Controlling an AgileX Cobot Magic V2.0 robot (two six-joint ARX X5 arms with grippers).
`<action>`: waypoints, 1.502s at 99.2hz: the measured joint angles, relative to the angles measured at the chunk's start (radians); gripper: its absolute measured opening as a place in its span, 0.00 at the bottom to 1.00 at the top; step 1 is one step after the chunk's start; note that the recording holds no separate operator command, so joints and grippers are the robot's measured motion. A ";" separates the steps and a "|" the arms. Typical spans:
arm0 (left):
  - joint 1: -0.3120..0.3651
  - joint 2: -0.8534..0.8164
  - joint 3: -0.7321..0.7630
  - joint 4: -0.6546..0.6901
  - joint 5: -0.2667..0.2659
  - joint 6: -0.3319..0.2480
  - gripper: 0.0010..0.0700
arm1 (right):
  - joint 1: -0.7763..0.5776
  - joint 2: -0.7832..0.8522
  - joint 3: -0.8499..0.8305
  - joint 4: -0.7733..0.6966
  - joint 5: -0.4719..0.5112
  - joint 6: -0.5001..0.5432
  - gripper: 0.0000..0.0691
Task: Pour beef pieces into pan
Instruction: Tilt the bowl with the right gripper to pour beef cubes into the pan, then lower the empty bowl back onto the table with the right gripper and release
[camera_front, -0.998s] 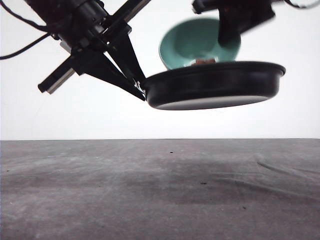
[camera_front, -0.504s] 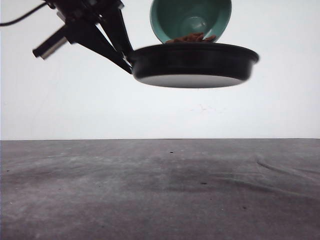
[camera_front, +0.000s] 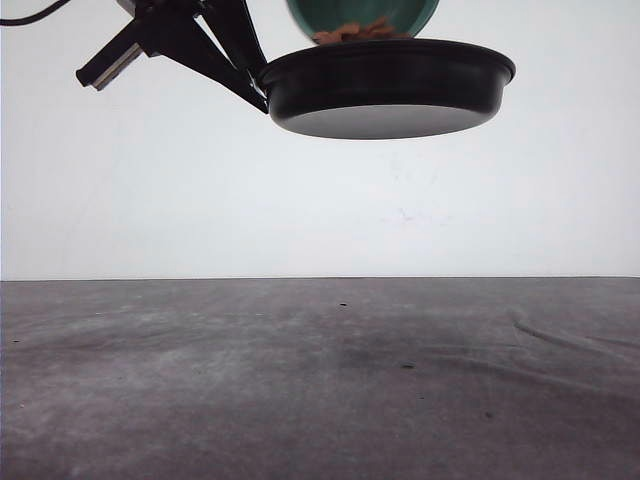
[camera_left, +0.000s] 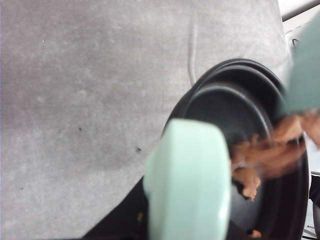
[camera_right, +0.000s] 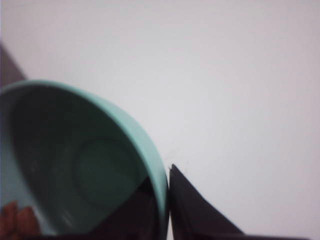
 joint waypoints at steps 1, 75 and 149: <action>0.000 0.000 0.000 0.000 0.000 0.000 0.02 | -0.003 0.000 0.000 0.005 -0.002 -0.002 0.02; 0.005 0.000 0.000 0.002 -0.007 0.013 0.02 | -0.050 -0.012 0.004 -0.043 0.056 0.209 0.02; 0.008 0.000 0.000 0.048 -0.006 0.098 0.01 | -0.922 0.224 0.000 -1.097 -0.919 1.180 0.02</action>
